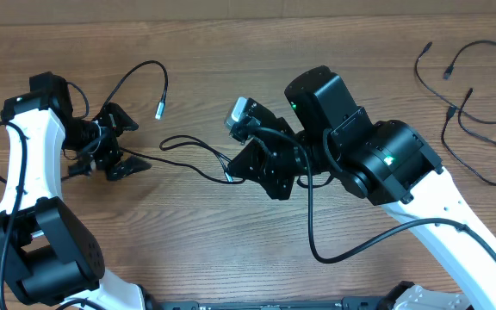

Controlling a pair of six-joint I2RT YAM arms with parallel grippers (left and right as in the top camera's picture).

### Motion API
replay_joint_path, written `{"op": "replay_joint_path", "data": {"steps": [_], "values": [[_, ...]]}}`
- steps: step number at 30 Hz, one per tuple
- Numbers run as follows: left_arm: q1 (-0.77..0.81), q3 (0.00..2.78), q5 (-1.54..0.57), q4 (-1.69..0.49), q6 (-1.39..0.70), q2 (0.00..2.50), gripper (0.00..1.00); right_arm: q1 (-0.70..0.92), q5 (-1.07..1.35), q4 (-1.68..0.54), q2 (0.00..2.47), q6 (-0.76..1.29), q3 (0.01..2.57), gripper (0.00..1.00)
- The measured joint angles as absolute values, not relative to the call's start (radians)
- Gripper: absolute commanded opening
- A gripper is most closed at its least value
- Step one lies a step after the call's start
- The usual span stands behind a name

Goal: Untangle cables

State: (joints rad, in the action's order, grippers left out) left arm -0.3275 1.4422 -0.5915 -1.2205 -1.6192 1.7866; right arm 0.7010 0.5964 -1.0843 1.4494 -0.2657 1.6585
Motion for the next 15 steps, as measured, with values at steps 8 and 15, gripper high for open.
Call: {"op": "replay_joint_path", "data": {"steps": [8, 15], "values": [[-0.327, 1.442, -0.553, -1.074, -0.894, 1.787, 1.0, 0.701, 0.582, -1.081, 1.449, -0.262, 1.658, 0.04], [-0.327, 1.442, -0.439, -1.073, -0.513, 1.787, 1.0, 0.701, 0.576, -1.081, 1.449, -0.261, 1.658, 0.04]]}}
